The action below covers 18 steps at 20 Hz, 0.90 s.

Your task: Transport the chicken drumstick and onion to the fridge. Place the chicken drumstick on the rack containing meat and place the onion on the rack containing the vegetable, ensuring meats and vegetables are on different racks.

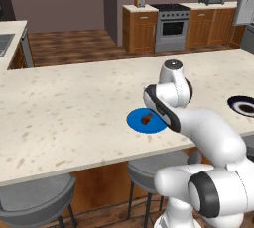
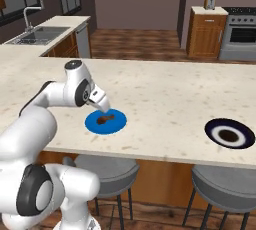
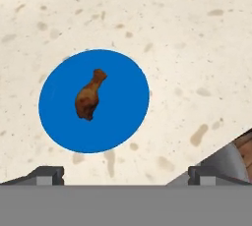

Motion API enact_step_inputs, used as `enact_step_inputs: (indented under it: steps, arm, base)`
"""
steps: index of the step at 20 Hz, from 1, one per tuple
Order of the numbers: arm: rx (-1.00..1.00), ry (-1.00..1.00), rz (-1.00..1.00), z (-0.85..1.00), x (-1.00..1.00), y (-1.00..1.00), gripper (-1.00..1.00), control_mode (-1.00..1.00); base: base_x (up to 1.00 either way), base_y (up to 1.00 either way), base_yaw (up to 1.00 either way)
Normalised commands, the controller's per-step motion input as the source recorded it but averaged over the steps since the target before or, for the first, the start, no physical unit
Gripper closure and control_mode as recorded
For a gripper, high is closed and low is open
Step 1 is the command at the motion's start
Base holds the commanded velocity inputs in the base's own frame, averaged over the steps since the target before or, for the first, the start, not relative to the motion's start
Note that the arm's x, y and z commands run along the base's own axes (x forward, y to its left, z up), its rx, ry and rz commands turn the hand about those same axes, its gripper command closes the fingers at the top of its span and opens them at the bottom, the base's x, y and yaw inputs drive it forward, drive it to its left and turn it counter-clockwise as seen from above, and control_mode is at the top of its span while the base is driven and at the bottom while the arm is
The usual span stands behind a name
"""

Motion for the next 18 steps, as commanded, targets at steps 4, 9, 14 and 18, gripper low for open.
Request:
enact_step_inputs:
  steps: [4,9,14,18]
  arm:
    - [0.08,0.0,0.0,-0.28,0.28,0.0,-1.0,-1.0]
    - [0.09,0.0,0.0,-0.21,0.36,0.0,-1.0,-1.0]
    - [0.06,0.05,0.0,-0.28,0.55,-0.03,-1.0,-1.0]
    - [0.0,0.08,-0.12,-0.19,0.54,0.0,-1.0,-1.0]
  base:
    - [0.0,0.0,0.0]
    - [0.0,0.0,0.0]
    - [0.0,0.0,0.0]
    - [0.0,0.0,0.0]
